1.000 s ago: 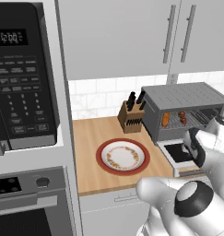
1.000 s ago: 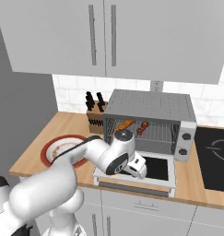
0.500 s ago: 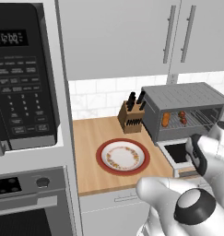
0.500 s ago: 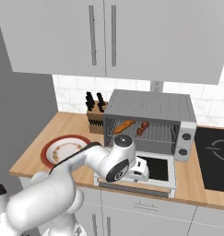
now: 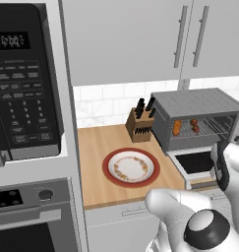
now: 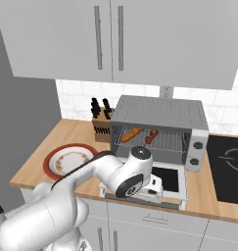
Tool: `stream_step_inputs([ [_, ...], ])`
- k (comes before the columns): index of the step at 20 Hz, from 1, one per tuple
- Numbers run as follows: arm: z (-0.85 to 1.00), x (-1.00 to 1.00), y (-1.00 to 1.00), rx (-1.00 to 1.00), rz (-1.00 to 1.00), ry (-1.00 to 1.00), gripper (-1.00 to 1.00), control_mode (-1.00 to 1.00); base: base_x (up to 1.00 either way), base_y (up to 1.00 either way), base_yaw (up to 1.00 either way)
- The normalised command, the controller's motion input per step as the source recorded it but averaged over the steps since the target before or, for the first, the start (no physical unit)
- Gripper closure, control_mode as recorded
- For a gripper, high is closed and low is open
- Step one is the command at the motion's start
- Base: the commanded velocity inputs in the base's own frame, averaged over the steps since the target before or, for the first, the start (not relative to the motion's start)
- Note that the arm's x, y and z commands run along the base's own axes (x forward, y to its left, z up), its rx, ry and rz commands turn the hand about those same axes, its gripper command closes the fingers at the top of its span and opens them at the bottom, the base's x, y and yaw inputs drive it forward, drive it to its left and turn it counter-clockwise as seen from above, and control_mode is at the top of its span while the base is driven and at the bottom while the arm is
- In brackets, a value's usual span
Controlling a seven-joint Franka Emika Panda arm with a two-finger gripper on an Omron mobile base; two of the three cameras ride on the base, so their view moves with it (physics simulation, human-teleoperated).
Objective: Pick up the kebab skewer and baguette bread, and place them inside the toaster oven. Close the toaster oven door and start by setting the timer.
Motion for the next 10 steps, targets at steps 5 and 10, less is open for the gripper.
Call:
stream_step_inputs([
  [5, -0.68, -0.16, 0.12, -0.05, 0.00, 0.00, -1.00, -1.00, 0.00, 0.00, 0.00],
  [10, -0.93, 0.45, 0.09, -0.11, 0.00, 0.01, -1.00, -1.00, 0.00, 0.00, 0.00],
])
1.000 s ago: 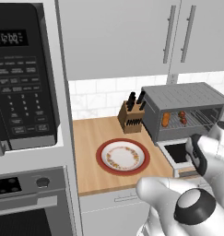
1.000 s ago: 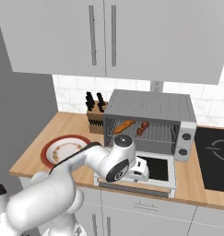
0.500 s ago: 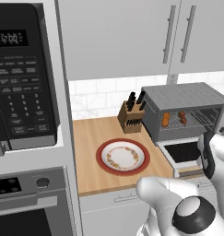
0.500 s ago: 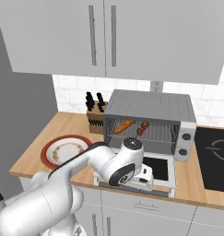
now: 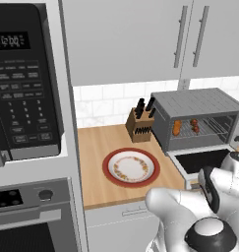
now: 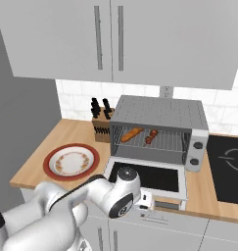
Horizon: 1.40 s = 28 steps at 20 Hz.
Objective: Pick up the kebab skewer and baguette bread, and place them inside the toaster oven. Close the toaster oven door and start by setting the timer.
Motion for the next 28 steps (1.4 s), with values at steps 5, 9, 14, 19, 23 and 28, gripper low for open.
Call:
stream_step_inputs([
  [5, -0.40, 0.37, 0.04, -0.07, 0.00, -0.04, -1.00, -1.00, 0.00, 0.00, 0.00],
  [9, -0.08, 0.69, 0.06, 0.00, 0.00, -0.12, -1.00, -1.00, 0.00, 0.00, 0.00],
  [14, 0.01, 0.63, 0.30, 0.00, 0.00, -0.28, -1.00, -1.00, 0.00, 0.00, 0.00],
  [19, 0.07, 0.86, 0.53, 0.00, 0.00, -0.46, -1.00, -1.00, 0.00, 0.00, 0.00],
  [23, 0.04, 1.00, 0.64, 0.00, 0.00, -0.52, -1.00, -1.00, 0.00, 0.00, 0.00],
  [28, 0.18, 1.00, 0.67, 0.00, 0.00, -0.53, -1.00, -1.00, 0.00, 0.00, 0.00],
])
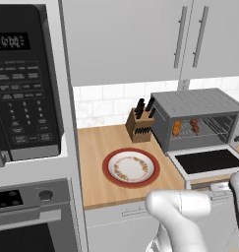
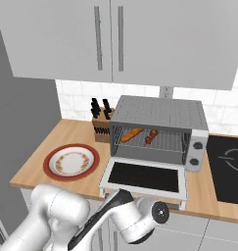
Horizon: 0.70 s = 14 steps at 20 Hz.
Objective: Pick up the kebab skewer and baguette bread, and place them inside the toaster oven. Close the toaster oven door and start by setting the timer.
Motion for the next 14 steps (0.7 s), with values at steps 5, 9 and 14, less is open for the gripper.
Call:
stream_step_inputs([
  [5, 0.15, 1.00, 0.72, 0.00, -0.02, -0.48, -1.00, -1.00, 0.00, 0.00, 0.00],
  [9, 0.26, 1.00, 0.69, 0.00, 0.00, -0.44, -1.00, -1.00, 0.00, 0.00, 0.00],
  [14, 0.71, 1.00, 0.48, -0.05, -0.01, -0.27, -1.00, -1.00, 0.00, 0.00, 0.00],
])
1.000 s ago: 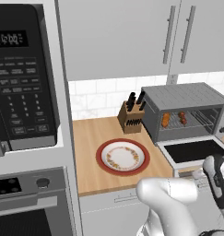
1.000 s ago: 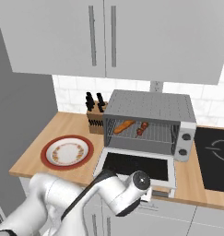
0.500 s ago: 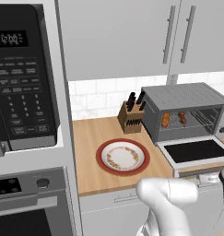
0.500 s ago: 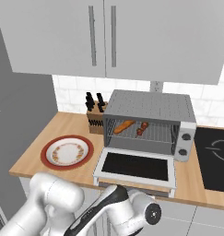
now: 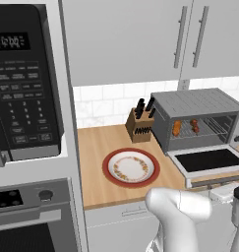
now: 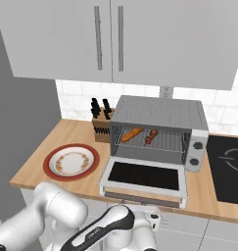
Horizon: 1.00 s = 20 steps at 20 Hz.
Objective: Pick up the kebab skewer and baguette bread, and place them inside the toaster oven. Close the toaster oven door and start by setting the timer.
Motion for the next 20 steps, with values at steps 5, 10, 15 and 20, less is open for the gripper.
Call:
stream_step_inputs([
  [5, 0.97, 1.00, 0.40, -0.06, -0.01, -0.06, -1.00, -1.00, 0.00, 0.00, 0.00],
  [10, 0.99, 1.00, 0.26, -0.04, 0.00, 0.00, -1.00, -1.00, 0.00, 0.00, 0.00],
  [15, 0.79, 1.00, 0.29, -0.06, 0.00, 0.00, -1.00, -1.00, 0.00, 0.00, 0.00],
  [20, 0.66, 1.00, 0.11, -0.07, 0.00, 0.00, -1.00, -1.00, 0.00, 0.00, 0.00],
])
